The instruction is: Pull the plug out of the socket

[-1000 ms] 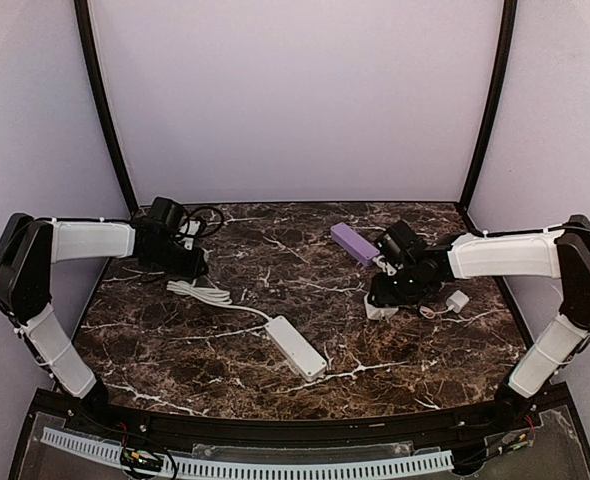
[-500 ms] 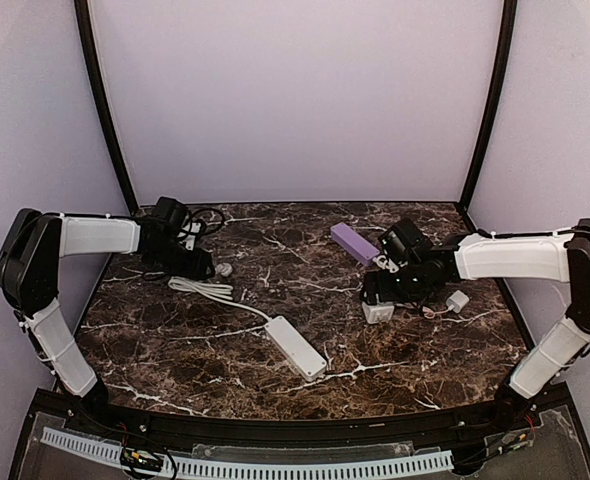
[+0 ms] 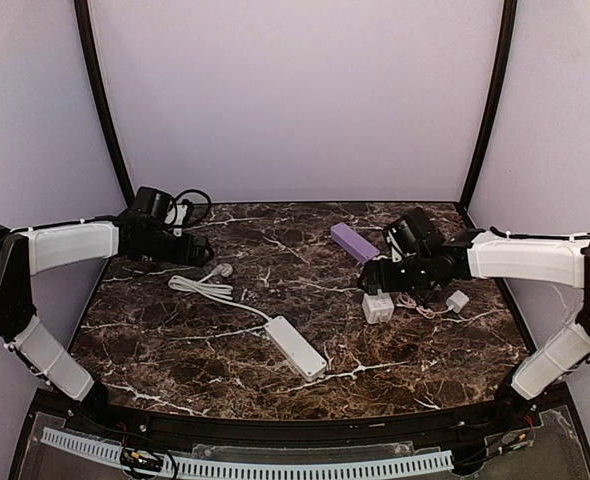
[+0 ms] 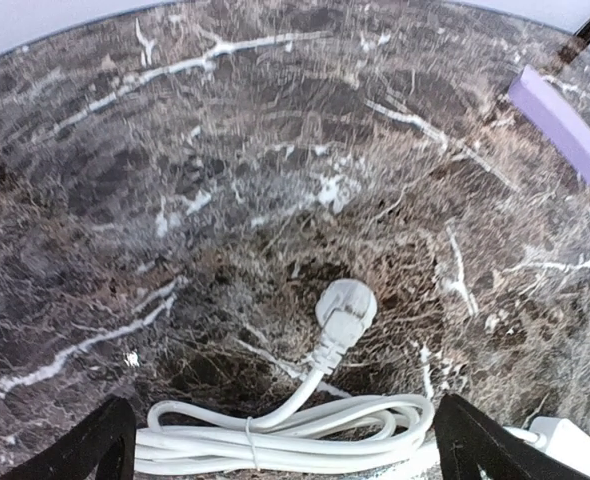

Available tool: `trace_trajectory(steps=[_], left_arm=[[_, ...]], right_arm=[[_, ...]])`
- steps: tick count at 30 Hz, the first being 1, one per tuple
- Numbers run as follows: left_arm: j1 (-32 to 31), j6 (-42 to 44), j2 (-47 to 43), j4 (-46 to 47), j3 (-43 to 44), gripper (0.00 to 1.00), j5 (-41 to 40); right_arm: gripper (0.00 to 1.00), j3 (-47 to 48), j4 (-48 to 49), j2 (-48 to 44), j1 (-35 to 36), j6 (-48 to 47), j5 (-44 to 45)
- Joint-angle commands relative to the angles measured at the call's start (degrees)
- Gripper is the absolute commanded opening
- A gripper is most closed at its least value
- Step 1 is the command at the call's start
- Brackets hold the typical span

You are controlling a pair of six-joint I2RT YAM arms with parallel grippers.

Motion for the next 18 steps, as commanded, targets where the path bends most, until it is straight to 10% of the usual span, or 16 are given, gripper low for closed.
trace_trajectory(steps=[1, 18], left_arm=[[4.07, 0.90, -6.44, 2.34, -1.68, 1.00, -1.71], [22.99, -8.68, -26.96, 22.27, -18.99, 1.00, -14.81]], right_arm=[[0.99, -0.24, 6.11, -2.60, -4.64, -5.84, -4.65], [0.99, -9.57, 20.87, -15.62, -33.50, -17.96, -16.72]])
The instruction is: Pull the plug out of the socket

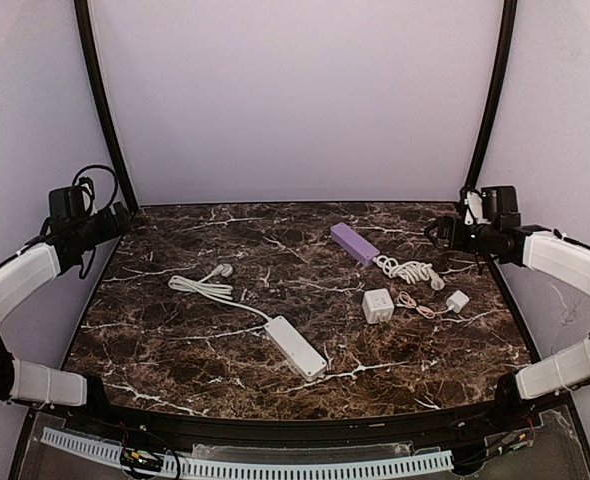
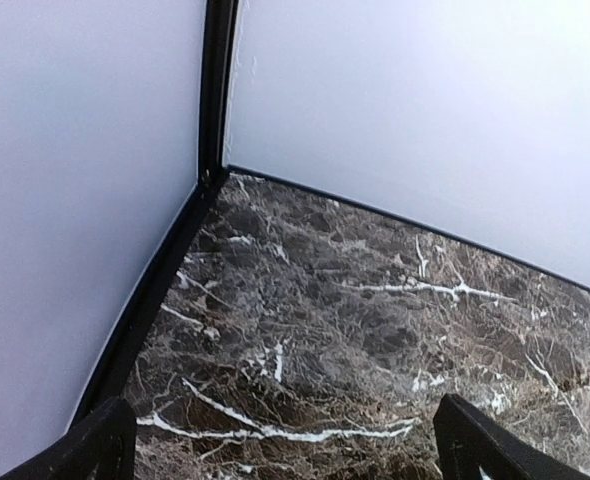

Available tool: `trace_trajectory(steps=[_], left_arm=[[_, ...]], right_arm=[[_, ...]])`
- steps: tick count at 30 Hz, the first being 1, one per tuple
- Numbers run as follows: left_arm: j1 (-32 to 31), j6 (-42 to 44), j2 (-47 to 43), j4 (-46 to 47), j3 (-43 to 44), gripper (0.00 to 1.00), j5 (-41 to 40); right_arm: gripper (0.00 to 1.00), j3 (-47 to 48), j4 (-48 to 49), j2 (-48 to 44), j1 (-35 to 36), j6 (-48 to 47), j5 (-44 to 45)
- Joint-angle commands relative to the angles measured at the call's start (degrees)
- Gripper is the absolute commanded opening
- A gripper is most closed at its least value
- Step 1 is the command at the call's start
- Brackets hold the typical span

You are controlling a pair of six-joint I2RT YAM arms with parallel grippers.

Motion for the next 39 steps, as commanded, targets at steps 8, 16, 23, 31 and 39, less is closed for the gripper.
trace_trajectory(steps=[8, 16, 23, 31, 39], left_arm=[[-0.28, 4.50, -16.66, 32.41, -30.30, 1.00, -13.14], [-0.28, 9.03, -20.46, 38.99, -40.78, 1.00, -11.88], [-0.30, 10.50, -20.25, 40.82, -43.99, 1.00, -8.27], [-0.24, 8.88, -19.35, 39.50, -43.09, 1.00, -6.70], [-0.23, 8.22, -20.43, 39.07, -43.52, 1.00, -8.72]], right_arm=[[0.99, -23.75, 36.61, -15.19, -2.84, -9.01, 2.85], [0.99, -38.28, 52.87, -19.71, -2.83, -13.27, 10.37], [0.99, -45.23, 61.13, -21.80, -2.82, -14.56, 8.88], [0.99, -44.87, 60.23, -22.01, -2.79, -14.24, 7.93], [0.99, -44.63, 59.75, -21.70, -2.78, -14.17, 8.42]])
